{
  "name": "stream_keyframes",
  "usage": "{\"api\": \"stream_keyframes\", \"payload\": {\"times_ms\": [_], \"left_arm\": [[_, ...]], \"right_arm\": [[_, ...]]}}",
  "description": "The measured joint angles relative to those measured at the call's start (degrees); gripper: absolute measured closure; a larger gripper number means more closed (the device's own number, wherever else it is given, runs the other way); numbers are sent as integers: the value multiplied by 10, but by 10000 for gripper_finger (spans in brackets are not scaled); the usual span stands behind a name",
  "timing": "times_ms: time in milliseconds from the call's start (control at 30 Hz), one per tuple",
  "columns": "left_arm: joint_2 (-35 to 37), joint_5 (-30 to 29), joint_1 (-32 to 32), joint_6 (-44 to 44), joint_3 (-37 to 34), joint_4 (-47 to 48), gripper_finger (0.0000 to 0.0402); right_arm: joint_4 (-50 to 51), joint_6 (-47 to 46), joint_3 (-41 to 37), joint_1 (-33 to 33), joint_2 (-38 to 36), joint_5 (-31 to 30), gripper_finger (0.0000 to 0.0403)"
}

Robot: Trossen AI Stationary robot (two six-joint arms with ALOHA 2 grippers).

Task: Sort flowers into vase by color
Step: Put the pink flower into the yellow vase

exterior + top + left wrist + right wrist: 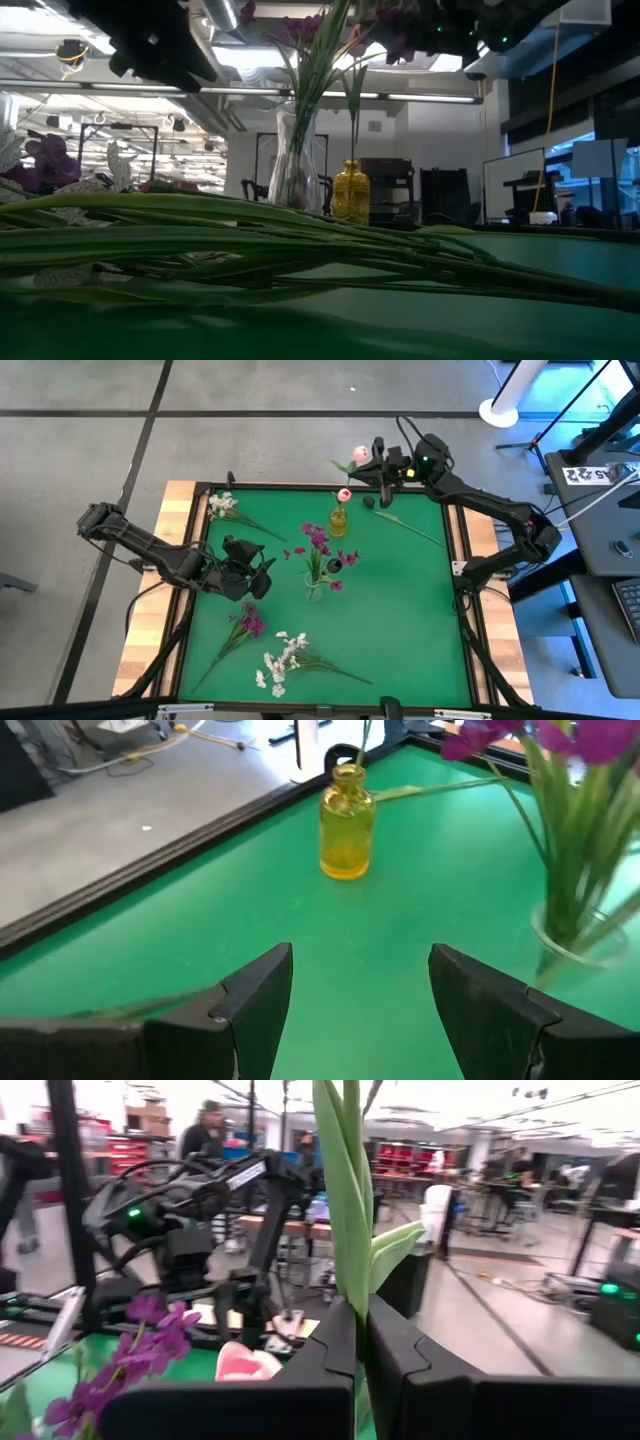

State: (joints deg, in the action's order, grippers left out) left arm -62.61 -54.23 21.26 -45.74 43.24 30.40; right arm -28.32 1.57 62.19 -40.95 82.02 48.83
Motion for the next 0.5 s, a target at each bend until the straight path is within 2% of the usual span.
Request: {"api": "stream_keyframes", "payload": {"times_ms": [267, 500], "left_arm": [[0, 18, -49, 72, 0, -37, 171], [0, 45, -77, 89, 0, -41, 171]], "right_arm": [[-6, -2, 0, -5, 29, 27, 400], [-5, -13, 0, -3, 34, 40, 400]]}}
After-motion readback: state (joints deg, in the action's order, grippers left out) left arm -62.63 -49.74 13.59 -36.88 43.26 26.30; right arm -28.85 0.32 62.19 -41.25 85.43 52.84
